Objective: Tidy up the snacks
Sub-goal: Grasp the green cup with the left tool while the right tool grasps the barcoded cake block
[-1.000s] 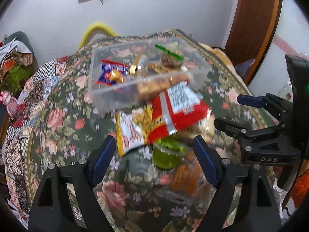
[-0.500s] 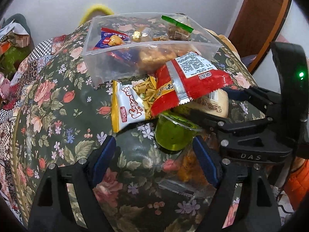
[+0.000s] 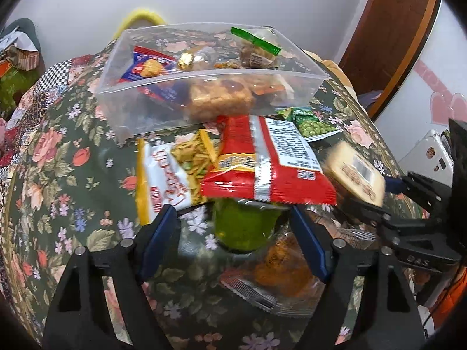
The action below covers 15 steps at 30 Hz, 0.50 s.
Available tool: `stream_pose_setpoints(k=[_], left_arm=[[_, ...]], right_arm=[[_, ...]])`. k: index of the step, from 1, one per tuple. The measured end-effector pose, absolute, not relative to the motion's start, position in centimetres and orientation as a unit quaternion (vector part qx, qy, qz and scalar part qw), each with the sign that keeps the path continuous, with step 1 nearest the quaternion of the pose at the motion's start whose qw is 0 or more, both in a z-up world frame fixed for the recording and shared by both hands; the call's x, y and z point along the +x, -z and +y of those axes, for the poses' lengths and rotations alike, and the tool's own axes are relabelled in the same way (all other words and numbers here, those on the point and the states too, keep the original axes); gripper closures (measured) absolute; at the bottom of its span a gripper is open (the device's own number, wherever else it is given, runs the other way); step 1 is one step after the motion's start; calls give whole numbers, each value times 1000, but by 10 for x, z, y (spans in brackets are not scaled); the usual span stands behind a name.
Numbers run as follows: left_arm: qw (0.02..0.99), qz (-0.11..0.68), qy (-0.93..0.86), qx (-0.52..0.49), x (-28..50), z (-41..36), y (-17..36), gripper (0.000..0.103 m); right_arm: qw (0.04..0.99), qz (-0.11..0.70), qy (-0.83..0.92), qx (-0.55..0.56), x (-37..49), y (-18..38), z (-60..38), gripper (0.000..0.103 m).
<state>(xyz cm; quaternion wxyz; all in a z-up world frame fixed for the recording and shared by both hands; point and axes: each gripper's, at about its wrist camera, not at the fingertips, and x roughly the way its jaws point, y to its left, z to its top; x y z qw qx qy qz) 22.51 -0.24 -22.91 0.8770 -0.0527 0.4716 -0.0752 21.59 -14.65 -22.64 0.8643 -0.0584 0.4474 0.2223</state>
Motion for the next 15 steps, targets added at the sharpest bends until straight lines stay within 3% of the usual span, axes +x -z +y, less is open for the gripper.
stream_pose_setpoints(k=[3, 13, 15], left_arm=[[875, 474, 80, -54, 231, -9, 230, 35], [875, 473, 80, -66, 224, 0, 232, 39], [872, 480, 77, -59, 223, 4, 234, 43]], right_arm=[[863, 451, -219, -58, 211, 228, -153, 47], [866, 443, -226, -50, 219, 223, -144, 47], [866, 443, -227, -47, 220, 224, -143, 47]])
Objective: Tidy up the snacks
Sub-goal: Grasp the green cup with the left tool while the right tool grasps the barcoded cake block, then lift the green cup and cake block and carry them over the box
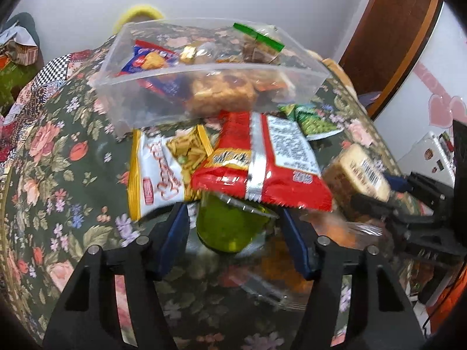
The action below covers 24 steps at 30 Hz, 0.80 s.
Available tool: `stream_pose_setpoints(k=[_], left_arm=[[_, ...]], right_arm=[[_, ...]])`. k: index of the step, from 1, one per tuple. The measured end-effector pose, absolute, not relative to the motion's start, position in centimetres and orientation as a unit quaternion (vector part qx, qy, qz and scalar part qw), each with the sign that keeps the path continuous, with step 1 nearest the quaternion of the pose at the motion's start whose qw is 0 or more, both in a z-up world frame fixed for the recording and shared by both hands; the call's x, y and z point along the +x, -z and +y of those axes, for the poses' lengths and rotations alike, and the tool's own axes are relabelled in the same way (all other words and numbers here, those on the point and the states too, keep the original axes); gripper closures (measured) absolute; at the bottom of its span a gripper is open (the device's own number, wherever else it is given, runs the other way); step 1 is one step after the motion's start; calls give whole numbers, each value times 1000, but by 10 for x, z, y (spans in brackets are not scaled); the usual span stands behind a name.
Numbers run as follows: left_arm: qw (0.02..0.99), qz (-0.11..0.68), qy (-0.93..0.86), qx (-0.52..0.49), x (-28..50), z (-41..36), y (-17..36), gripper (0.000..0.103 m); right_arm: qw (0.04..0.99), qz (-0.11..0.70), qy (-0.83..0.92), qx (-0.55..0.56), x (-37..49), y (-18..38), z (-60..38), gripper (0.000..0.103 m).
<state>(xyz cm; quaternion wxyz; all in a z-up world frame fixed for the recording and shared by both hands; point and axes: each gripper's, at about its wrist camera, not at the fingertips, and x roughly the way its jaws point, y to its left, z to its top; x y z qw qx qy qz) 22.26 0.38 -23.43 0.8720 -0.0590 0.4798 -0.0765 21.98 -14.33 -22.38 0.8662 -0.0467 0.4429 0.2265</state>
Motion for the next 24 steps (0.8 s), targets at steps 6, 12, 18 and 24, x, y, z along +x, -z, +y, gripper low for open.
stream_pose_setpoints(k=[6, 12, 18, 24], left_arm=[[862, 501, 63, -38, 225, 11, 249, 49], [867, 492, 64, -52, 236, 10, 249, 51], [871, 482, 70, -65, 235, 9, 247, 60], [874, 476, 67, -67, 217, 15, 237, 63]], right_arm=[[865, 446, -224, -45, 222, 227, -141, 46], [863, 452, -222, -36, 225, 229, -140, 46], [870, 442, -212, -44, 221, 228, -134, 48], [874, 436, -213, -30, 220, 219, -136, 50]])
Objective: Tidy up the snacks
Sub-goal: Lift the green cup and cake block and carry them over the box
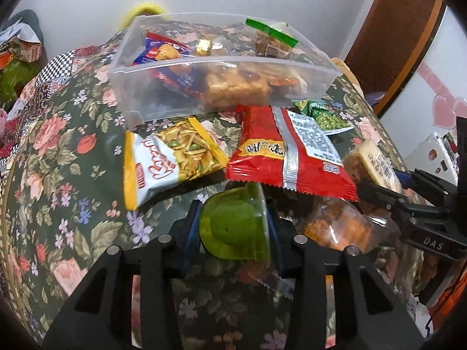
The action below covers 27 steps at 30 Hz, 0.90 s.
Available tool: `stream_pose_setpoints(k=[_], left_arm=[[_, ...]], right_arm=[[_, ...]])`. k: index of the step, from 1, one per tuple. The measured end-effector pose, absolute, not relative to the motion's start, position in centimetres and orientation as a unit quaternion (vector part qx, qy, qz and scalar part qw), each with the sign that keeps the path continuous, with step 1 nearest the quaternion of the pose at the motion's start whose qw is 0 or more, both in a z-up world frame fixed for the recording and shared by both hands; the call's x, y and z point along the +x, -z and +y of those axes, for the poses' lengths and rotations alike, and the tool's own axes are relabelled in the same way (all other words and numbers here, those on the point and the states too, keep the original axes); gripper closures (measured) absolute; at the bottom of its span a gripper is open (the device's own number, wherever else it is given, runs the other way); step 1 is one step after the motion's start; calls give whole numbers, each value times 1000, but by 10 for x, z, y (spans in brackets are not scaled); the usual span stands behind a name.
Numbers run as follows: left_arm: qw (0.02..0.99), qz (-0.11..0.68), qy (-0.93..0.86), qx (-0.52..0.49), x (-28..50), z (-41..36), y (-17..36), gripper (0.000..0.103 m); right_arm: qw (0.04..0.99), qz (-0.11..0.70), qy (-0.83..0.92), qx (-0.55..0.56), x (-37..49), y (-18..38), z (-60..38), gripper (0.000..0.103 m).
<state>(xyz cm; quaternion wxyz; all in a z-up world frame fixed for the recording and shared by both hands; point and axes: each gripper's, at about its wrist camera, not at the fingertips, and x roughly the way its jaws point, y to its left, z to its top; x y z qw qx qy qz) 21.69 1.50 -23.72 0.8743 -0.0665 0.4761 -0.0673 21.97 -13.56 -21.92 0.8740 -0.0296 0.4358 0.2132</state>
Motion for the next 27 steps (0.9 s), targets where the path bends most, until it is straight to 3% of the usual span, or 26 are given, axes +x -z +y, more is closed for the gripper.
stream_pose_setpoints(k=[14, 27], left_arm=[[899, 430, 50, -67, 190, 33, 189, 63], [924, 376, 42, -54, 212, 44, 143, 63]], right_arm=[[894, 392, -216, -21, 215, 181, -137, 50], [910, 340, -236, -30, 233, 143, -107, 50]])
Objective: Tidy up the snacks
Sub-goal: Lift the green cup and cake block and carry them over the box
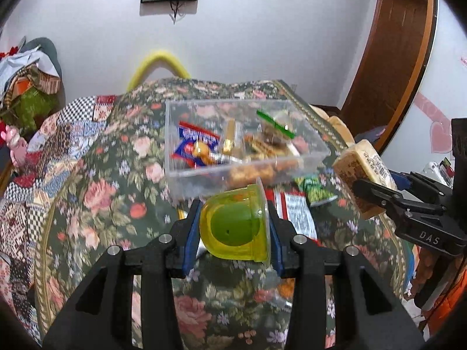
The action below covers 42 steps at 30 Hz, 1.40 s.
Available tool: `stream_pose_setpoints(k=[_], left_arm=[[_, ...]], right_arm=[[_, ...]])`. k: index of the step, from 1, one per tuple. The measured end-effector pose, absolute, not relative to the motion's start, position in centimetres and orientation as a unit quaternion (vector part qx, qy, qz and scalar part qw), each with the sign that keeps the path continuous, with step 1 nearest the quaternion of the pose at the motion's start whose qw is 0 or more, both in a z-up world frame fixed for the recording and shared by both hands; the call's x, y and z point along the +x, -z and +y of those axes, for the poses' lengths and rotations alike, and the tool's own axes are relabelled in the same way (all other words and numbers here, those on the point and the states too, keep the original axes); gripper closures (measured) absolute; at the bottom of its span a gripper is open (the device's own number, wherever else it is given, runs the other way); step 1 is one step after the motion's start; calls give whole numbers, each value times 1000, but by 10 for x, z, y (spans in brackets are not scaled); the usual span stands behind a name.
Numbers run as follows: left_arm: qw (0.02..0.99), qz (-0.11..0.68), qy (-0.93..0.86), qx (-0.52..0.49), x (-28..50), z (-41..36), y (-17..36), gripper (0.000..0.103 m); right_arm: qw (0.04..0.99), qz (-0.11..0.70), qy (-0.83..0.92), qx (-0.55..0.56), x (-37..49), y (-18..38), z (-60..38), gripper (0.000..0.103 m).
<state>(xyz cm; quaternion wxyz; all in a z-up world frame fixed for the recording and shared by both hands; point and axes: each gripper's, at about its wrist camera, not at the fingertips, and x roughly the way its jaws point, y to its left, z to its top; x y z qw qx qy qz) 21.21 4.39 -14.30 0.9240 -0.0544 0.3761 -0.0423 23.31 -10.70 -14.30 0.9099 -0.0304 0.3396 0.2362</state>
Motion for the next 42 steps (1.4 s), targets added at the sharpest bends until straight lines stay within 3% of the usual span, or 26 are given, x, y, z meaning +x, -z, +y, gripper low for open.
stream_pose_setpoints(k=[19, 42], left_arm=[[939, 339, 28, -50, 285, 67, 118, 63], [924, 376, 23, -70, 383, 96, 166, 63]], right_arm=[[916, 308, -254, -44, 297, 123, -53, 50], [894, 359, -255, -85, 378, 156, -8, 50]])
